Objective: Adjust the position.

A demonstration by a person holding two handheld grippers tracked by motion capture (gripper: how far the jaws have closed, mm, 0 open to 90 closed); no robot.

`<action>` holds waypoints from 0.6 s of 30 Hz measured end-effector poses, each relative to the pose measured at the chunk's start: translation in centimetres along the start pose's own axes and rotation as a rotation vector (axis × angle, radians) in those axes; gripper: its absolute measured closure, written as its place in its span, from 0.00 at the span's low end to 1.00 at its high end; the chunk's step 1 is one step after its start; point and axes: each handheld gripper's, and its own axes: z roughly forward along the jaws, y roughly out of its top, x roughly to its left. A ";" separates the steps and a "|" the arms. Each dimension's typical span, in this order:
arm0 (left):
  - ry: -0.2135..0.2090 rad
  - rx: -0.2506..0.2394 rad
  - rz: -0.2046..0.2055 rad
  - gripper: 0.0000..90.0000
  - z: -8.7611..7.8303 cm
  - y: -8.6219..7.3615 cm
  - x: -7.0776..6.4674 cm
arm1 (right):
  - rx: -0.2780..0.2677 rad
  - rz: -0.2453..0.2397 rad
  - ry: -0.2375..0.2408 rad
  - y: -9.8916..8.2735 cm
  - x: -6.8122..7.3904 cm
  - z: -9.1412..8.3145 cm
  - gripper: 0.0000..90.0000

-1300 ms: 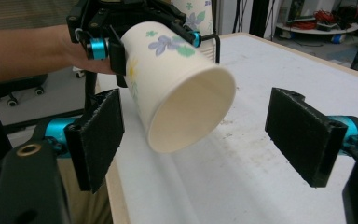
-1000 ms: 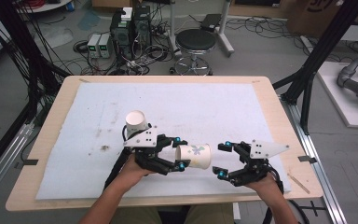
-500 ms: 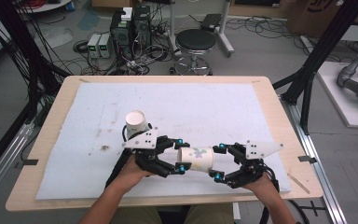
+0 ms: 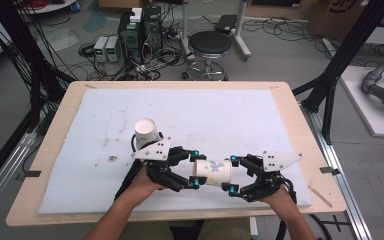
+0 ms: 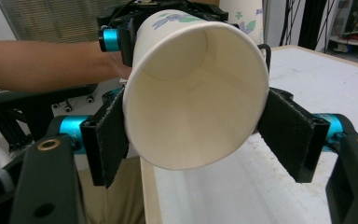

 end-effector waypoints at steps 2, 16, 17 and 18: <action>0.001 -0.007 -0.001 0.42 0.0 0.0 0.0 | -0.009 -0.002 0.000 0.0 0.0 -0.1 0.34; 0.105 0.084 -0.068 0.13 0.5 -0.3 -0.2 | 0.025 0.034 -0.008 0.2 -0.1 -0.8 0.40; 0.108 0.091 -0.063 0.13 0.5 -0.2 -0.2 | 0.033 0.024 -0.017 0.2 -0.2 -0.9 0.40; 0.108 0.091 -0.063 0.13 0.5 -0.2 -0.2 | 0.040 0.023 -0.018 0.3 -0.2 -0.9 0.40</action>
